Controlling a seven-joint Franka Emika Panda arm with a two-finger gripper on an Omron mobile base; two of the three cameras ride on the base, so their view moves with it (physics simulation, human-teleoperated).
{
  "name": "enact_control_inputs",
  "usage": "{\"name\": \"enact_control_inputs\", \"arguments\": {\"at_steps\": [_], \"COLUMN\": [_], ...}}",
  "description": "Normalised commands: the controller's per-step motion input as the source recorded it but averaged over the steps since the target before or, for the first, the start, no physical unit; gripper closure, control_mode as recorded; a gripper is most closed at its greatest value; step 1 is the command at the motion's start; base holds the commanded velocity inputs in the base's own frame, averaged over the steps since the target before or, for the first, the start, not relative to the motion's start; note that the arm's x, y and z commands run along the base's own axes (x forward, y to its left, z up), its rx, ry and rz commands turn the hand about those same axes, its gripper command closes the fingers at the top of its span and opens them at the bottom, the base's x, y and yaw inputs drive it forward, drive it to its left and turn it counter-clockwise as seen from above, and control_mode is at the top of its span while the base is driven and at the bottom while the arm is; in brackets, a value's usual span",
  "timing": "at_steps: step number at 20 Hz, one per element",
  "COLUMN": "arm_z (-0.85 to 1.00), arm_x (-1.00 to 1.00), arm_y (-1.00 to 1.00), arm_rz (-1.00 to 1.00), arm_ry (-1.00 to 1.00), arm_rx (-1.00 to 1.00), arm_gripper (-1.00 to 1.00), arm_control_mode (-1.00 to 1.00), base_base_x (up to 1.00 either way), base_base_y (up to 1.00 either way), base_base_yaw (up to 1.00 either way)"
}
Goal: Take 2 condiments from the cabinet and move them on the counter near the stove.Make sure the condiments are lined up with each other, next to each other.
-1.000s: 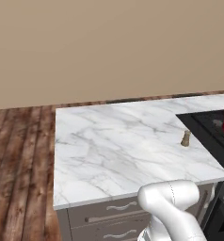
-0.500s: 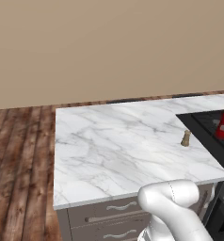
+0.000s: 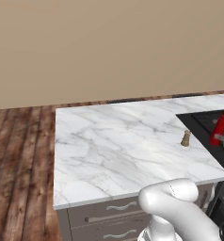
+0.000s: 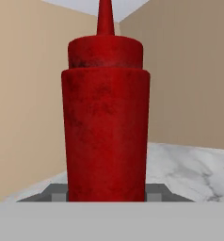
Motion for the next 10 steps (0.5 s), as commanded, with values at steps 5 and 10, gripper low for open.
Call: {"name": "enact_control_inputs", "arguments": {"at_steps": [5,10], "arm_z": [-0.5,-0.41], "arm_x": [0.29,0.23], "arm_y": [-0.25,-0.12], "arm_rz": [0.0,0.0], "arm_ry": [0.0,0.0], "arm_rx": [0.0,0.0], "arm_gripper": [1.0,1.0], "arm_control_mode": [-1.0,-1.0], "base_base_x": [0.0,0.0], "base_base_y": [0.0,0.0], "base_base_yaw": [0.0,0.0]}}
